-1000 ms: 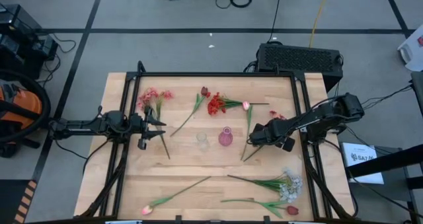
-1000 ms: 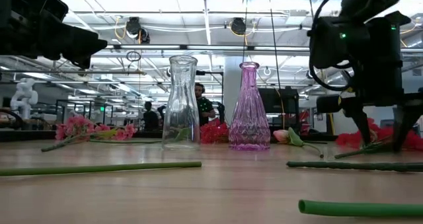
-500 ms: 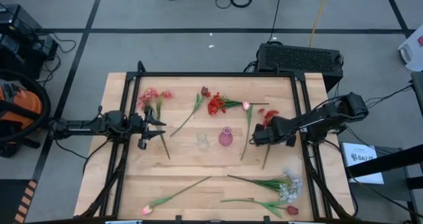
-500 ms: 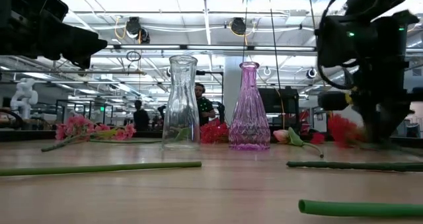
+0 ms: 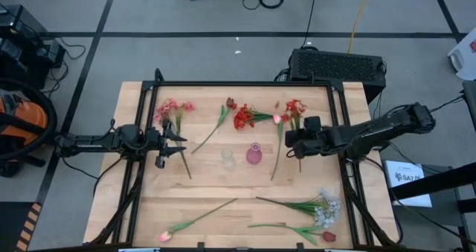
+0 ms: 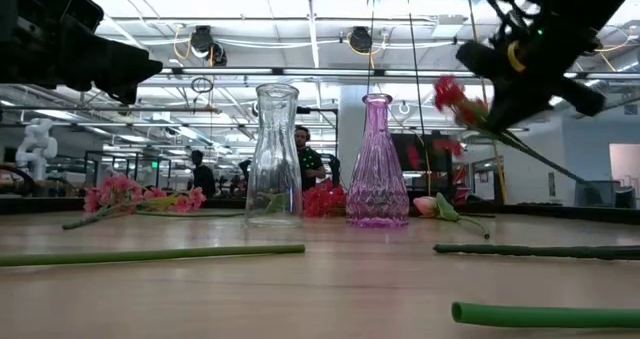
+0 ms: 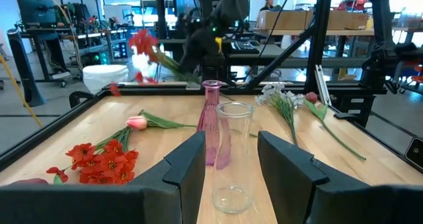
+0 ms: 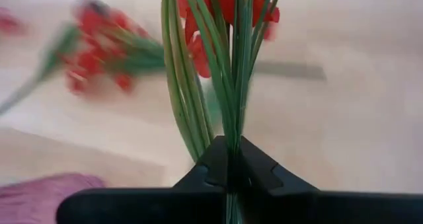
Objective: Sort flowers into vase by color
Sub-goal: Put the right red flowers into the purple vase, then put the pink flowers into the transparent vase
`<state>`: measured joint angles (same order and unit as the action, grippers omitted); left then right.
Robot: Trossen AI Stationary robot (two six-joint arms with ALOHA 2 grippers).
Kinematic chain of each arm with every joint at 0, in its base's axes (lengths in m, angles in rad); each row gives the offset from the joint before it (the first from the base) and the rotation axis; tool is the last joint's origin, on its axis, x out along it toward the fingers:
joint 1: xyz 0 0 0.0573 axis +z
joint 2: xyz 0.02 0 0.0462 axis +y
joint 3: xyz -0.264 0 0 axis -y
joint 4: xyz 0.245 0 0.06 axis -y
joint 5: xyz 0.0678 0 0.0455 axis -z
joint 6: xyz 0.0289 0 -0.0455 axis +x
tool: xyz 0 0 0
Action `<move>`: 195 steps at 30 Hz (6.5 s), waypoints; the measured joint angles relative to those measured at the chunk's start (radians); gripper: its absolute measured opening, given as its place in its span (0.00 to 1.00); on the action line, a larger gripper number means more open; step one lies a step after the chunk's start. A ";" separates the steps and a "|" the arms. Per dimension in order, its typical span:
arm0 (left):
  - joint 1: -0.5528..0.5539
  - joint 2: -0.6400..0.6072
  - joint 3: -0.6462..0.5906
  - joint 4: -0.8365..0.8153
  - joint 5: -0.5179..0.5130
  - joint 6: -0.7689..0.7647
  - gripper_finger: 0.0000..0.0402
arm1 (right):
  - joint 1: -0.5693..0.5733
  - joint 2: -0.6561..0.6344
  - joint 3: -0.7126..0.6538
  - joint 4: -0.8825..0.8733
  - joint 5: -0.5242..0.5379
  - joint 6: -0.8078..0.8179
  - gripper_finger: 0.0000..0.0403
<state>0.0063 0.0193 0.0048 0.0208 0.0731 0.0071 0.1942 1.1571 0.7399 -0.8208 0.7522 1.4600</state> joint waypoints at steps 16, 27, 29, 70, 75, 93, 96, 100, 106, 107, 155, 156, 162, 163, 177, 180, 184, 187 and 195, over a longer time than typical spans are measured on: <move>0.000 0.000 0.000 0.000 0.000 0.000 0.36 | -0.012 -0.065 0.002 0.889 0.101 -1.104 0.00; 0.000 -0.001 0.000 0.019 0.001 0.000 0.36 | -0.079 -0.028 -0.114 1.533 -0.273 -1.457 0.00; 0.000 0.000 0.000 0.018 0.001 0.000 0.36 | -0.087 -0.014 -0.125 1.578 -0.343 -1.474 0.00; 0.000 0.000 0.000 -0.005 -0.029 0.000 0.36 | -0.062 0.140 -0.125 1.692 -0.372 -1.383 0.00; 0.000 0.000 0.000 -0.005 -0.029 0.000 0.36 | -0.062 0.199 -0.125 1.700 -0.332 -1.366 0.00; 0.000 0.000 0.000 -0.005 -0.029 0.000 0.36 | -0.061 0.287 -0.126 1.634 -0.334 -1.291 0.10; 0.000 0.000 0.000 -0.005 -0.029 0.000 0.36 | -0.061 0.272 -0.126 1.594 -0.334 -1.281 0.14; 0.000 0.000 0.000 -0.005 -0.029 0.000 0.36 | -0.061 0.254 -0.126 1.568 -0.334 -1.269 0.20; 0.000 0.000 0.000 -0.005 -0.029 0.000 0.36 | -0.061 0.202 -0.126 1.464 -0.340 -1.261 0.25; 0.000 0.000 0.000 -0.005 -0.029 0.000 0.36 | -0.059 0.187 -0.126 1.439 -0.340 -1.257 0.25; 0.000 0.443 0.483 -0.379 -0.631 -0.653 0.36 | -0.051 -0.394 -0.125 0.194 -0.516 -0.348 0.10; 0.000 0.496 0.517 -0.444 -0.631 -0.711 0.36 | -0.051 -0.394 -0.125 0.194 -0.514 -0.348 0.10; 0.075 0.762 0.648 -0.753 -0.601 -1.144 0.36 | -0.051 -0.394 -0.125 0.194 -0.513 -0.379 0.09; 0.104 0.795 0.662 -0.793 -0.566 -1.180 0.36 | -0.051 -0.394 -0.125 0.194 -0.512 -0.383 0.09; 0.498 1.137 0.674 -0.898 -0.145 -1.223 0.36 | -0.097 -0.394 -0.125 0.194 -0.490 -0.451 0.09; 0.542 1.202 0.674 -0.917 -0.088 -1.194 0.36 | -0.097 -0.394 -0.125 0.194 -0.491 -0.451 0.09; 0.558 1.284 0.674 -0.917 -0.018 -1.175 0.36 | -0.097 -0.394 -0.125 0.194 -0.491 -0.451 0.09; 0.558 1.337 0.674 -0.917 -0.009 -1.175 0.36 | -0.097 -0.394 -0.125 0.194 -0.489 -0.454 0.09; 0.558 1.460 0.663 -0.820 0.008 -1.158 0.36 | -0.097 -0.394 -0.125 0.194 -0.489 -0.458 0.09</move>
<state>0.5648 1.4794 0.6679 -0.7992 0.0813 -1.1510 0.0975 0.7631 0.6147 -0.6268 0.2634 1.0016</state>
